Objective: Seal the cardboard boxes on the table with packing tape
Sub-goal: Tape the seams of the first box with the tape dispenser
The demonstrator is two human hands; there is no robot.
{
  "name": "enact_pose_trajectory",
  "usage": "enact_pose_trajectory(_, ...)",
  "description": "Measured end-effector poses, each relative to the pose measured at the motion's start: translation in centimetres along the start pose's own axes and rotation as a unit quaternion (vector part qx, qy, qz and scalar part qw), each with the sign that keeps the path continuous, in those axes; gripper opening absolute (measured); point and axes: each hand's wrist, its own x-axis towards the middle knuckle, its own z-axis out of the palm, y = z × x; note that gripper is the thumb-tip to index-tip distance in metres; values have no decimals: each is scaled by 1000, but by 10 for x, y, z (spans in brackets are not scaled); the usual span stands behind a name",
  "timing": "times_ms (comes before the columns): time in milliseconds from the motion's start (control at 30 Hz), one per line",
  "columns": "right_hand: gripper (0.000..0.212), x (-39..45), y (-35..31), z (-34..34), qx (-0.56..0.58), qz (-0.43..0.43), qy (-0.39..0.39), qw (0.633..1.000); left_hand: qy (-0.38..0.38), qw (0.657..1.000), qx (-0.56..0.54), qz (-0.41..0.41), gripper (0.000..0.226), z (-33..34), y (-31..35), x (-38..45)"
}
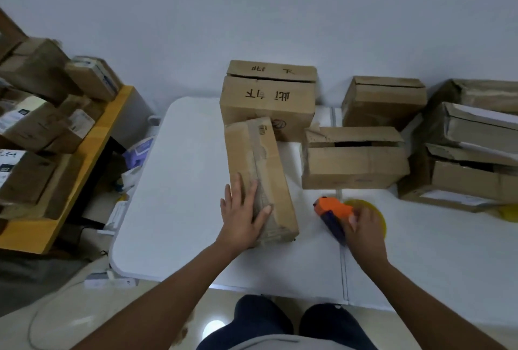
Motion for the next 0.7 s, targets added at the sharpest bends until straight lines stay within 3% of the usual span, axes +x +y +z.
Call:
enact_pose_trajectory(100, 33, -1, 15, 1, -37, 25, -116, 992, -2, 990, 61, 125, 85, -10, -14, -17)
enact_pose_trajectory(200, 39, 6, 33, 11, -90, 23, -168, 981, -37, 968, 147, 202, 91, -6, -29, -29)
enact_pose_trajectory(267, 40, 3, 13, -1, -121, 7, -190, 974, -33, 965, 163, 205, 88, 2, -31, -32)
enact_pose_trajectory(367, 35, 7, -19, -17, -72, -40, -203, 976, -8, 969, 161, 186, 85, 13, -25, -32)
enact_pose_trajectory(400, 43, 11, -16, -18, -26, -44, -206, 977, -9, 972, 156, 173, 88, 14, -24, -31)
enact_pose_trajectory(467, 35, 7, -2, -25, -87, -6, -222, 971, -14, 977, 144, 158, 94, 16, -21, -32)
enact_pose_trajectory(533, 27, 4, 20, -31, -109, -19, -190, 976, -7, 978, 143, 153, 93, 14, -17, -36)
enact_pose_trajectory(633, 34, -6, 17, -48, 12, -26, -202, 979, 49, 978, 125, 160, 75, 8, 1, -43)
enact_pose_trajectory(700, 32, -7, 10, -62, 75, 33, -221, 972, 79, 980, 43, 179, 57, 6, 22, -44)
